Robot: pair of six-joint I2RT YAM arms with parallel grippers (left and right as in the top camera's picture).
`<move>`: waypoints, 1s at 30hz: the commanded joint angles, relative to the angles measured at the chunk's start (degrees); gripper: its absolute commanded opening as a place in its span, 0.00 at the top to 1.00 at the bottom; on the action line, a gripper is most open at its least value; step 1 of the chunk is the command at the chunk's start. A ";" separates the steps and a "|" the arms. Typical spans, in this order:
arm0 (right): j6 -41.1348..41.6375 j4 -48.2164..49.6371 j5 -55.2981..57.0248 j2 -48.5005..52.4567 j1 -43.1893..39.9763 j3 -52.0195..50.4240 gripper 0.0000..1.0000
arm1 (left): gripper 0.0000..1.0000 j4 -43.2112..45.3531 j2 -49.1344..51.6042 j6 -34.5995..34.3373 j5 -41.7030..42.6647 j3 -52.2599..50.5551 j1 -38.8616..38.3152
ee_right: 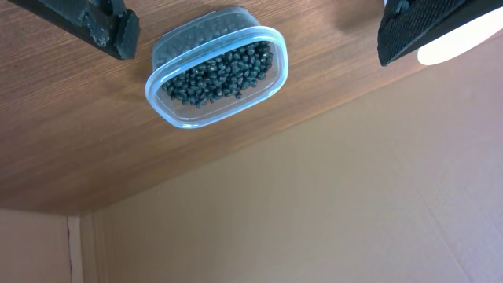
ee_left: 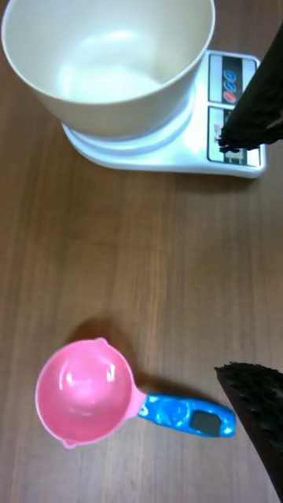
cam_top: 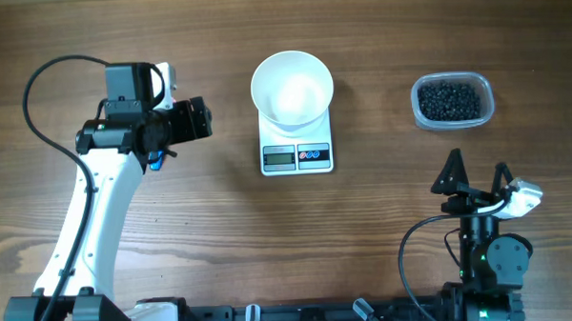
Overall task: Scoop item into bowl and weigh 150g on scale
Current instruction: 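Lower the left gripper over the pink scoop's cup rim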
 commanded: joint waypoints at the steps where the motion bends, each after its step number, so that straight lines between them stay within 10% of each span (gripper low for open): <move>1: 0.46 0.17 -0.50 -0.24 0.28 0.00 0.00 | 0.09 -0.83 0.44 0.70 -3.34 0.90 0.13; 30: 0.46 0.15 -0.50 -0.24 0.28 0.00 0.00 | 0.08 11.74 16.24 -0.31 3.10 1.77 12.87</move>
